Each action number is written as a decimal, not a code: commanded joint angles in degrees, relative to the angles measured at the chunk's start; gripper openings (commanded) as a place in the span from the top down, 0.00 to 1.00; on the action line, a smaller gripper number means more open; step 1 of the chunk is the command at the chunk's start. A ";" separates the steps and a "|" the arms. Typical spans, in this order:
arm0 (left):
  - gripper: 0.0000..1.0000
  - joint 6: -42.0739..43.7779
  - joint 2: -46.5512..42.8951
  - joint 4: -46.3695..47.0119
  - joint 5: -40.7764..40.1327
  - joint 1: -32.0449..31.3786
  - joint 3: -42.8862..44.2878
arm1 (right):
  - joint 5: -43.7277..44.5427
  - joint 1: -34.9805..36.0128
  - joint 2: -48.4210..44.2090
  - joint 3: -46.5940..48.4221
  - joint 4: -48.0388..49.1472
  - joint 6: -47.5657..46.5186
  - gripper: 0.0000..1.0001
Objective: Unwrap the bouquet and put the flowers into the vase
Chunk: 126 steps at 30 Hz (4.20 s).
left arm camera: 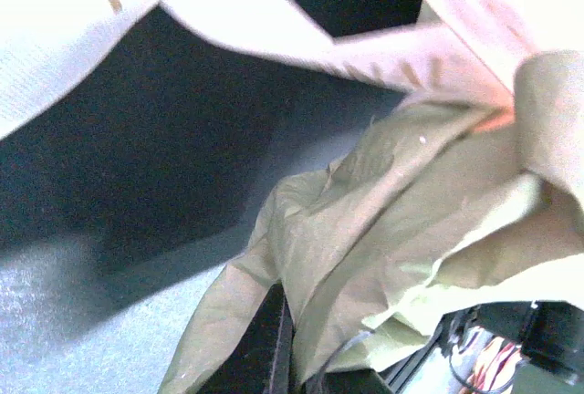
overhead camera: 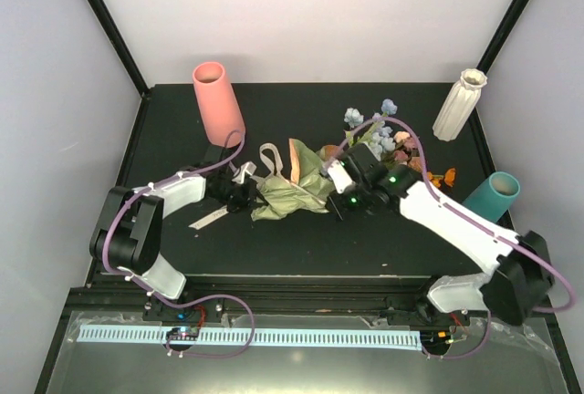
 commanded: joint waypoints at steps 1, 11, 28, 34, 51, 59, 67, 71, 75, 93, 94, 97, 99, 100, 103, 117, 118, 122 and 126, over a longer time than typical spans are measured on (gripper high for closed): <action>0.98 -4.64 -0.11 4.43 0.41 2.56 2.73 | 4.09 -0.10 -10.11 -9.41 -0.16 2.42 0.98; 0.99 1.23 0.13 1.76 -0.51 3.48 4.96 | -0.54 -0.23 -16.96 -17.20 3.52 6.92 0.89; 0.98 8.21 -6.71 -2.35 -3.14 -0.09 0.46 | -6.59 -0.27 17.36 20.05 0.18 3.74 0.58; 0.98 7.19 -8.90 -2.10 -3.86 -0.22 -0.27 | -6.94 -0.23 27.99 28.60 -5.51 4.69 0.57; 0.98 5.94 -7.30 -0.35 -4.44 -0.31 0.64 | -7.17 -0.23 26.74 25.76 -8.42 3.63 0.91; 0.98 0.85 -4.99 0.17 -7.73 0.41 1.04 | -3.29 -0.25 17.74 23.69 -12.06 1.26 0.98; 0.98 -3.91 -2.50 0.32 -9.21 1.50 4.30 | 4.91 -0.23 0.20 18.36 -5.18 0.85 0.98; 0.98 -7.78 -1.00 2.15 -8.31 2.42 5.73 | 5.53 -0.26 -14.87 5.96 5.28 -1.46 0.98; 0.98 -8.95 0.92 0.79 -9.05 3.74 8.56 | 6.53 -0.23 -28.98 -7.21 11.85 -1.46 0.98; 0.98 4.59 -3.28 -5.30 -7.12 2.53 4.94 | 7.87 -0.23 -27.11 -13.92 4.45 9.23 0.30; 0.98 4.48 -4.62 -5.52 -7.48 1.78 3.97 | 11.78 -0.29 -25.51 -13.29 4.17 10.91 0.30; 0.98 3.38 -8.77 -5.84 -8.82 -0.20 1.02 | 16.21 -0.56 -19.97 -12.14 5.11 13.38 0.34; 0.98 2.31 -11.34 -5.68 -9.56 -1.15 -1.25 | 15.20 -1.20 -14.87 -11.19 5.74 13.99 0.38; 0.98 1.78 -12.24 -5.43 -9.64 -1.37 -2.40 | 14.41 -1.63 -12.18 -10.73 5.64 14.49 0.41; 0.98 1.29 -13.97 -5.09 -9.78 -1.76 -5.32 | 10.17 -3.07 -4.34 -10.48 5.79 15.54 0.48; 0.98 1.12 -19.95 -6.27 -10.06 -3.09 -13.16 | 6.85 -3.63 19.27 -3.21 11.14 14.97 0.52; 0.98 1.04 -19.80 -6.12 -9.90 -3.24 -13.68 | 7.00 -3.59 20.31 -2.41 11.20 14.65 0.52; 0.98 -0.08 -19.33 -4.81 -9.75 -4.16 -15.39 | 8.03 -3.73 23.76 0.01 11.83 13.40 0.52; 0.98 -1.78 -18.87 -1.74 -9.21 -5.32 -16.54 | 8.60 -3.78 26.69 2.87 11.52 12.24 0.52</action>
